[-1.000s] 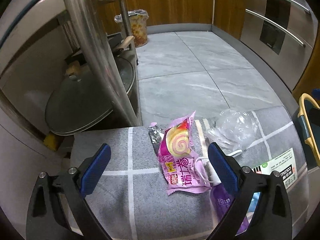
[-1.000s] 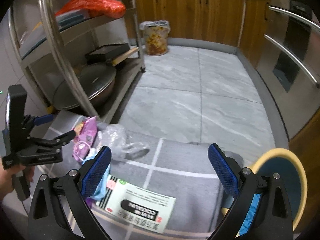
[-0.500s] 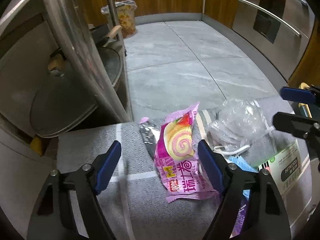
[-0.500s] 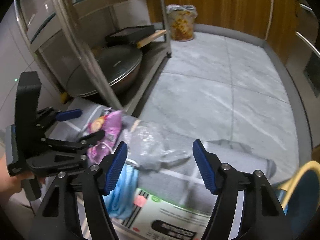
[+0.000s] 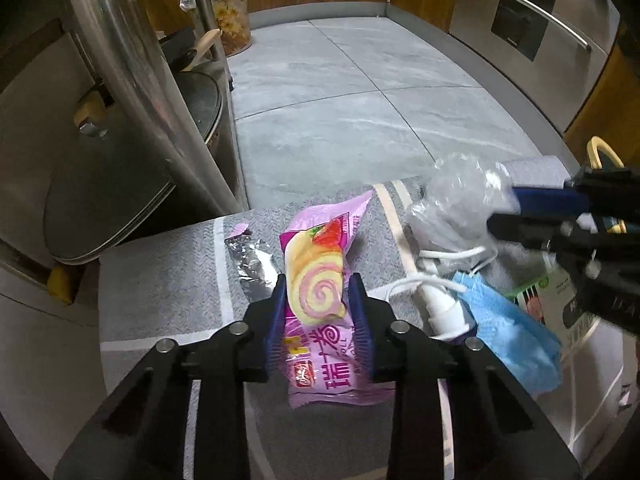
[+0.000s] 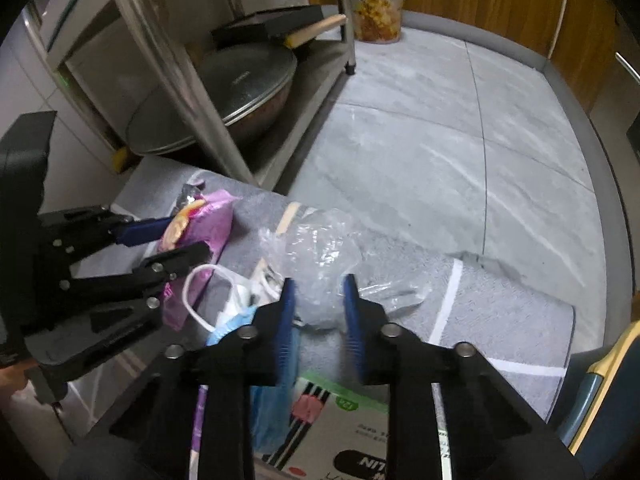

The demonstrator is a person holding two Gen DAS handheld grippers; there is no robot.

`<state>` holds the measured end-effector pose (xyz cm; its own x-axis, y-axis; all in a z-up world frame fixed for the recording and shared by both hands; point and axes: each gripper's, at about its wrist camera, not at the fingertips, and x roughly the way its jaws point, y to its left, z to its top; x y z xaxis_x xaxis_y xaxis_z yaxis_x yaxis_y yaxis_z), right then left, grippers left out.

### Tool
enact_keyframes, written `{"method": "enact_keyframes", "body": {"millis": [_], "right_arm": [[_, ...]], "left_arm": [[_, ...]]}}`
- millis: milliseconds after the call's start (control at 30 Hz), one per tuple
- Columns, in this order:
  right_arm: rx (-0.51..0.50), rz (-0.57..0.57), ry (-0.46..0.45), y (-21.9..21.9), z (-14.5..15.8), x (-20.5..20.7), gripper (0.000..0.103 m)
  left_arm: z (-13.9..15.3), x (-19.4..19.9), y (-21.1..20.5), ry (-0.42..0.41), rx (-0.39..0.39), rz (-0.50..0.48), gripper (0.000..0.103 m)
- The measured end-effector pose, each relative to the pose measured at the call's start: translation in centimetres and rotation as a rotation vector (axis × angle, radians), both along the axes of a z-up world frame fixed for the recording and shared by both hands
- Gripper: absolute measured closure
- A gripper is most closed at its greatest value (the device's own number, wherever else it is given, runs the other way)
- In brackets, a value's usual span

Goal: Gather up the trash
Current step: 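Grasp the pink snack wrapper with the left tool while the right tool grasps the clear plastic bag, then carry wrapper and plastic bag over the teal bin and open both tools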

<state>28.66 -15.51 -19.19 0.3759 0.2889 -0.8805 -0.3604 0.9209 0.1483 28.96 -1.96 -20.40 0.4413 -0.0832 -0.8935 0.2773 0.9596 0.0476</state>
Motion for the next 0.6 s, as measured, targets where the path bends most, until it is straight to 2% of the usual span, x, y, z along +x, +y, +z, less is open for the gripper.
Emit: {"method": "enact_keyframes", "body": {"millis": [233,433,600], "right_arm": [[0.021,-0.024,-0.071,-1.2,2.6,-1.4,0.086],[0.064,-0.057,-0.141,-3.4,5.5,-3.4,0.086],[0.095,-0.099,-0.178,-6.3,7.5,-5.4,0.086]], "left_arm": [[1.9,-1.6,0.3,-0.081,0.023,0.038,0.083],[5.4,-3.4,-0.8,-0.177,-0.010,0.054,0.084],[7.3,-5.1,-2.4,-0.221,-0.028,0.045,0.084]]}}
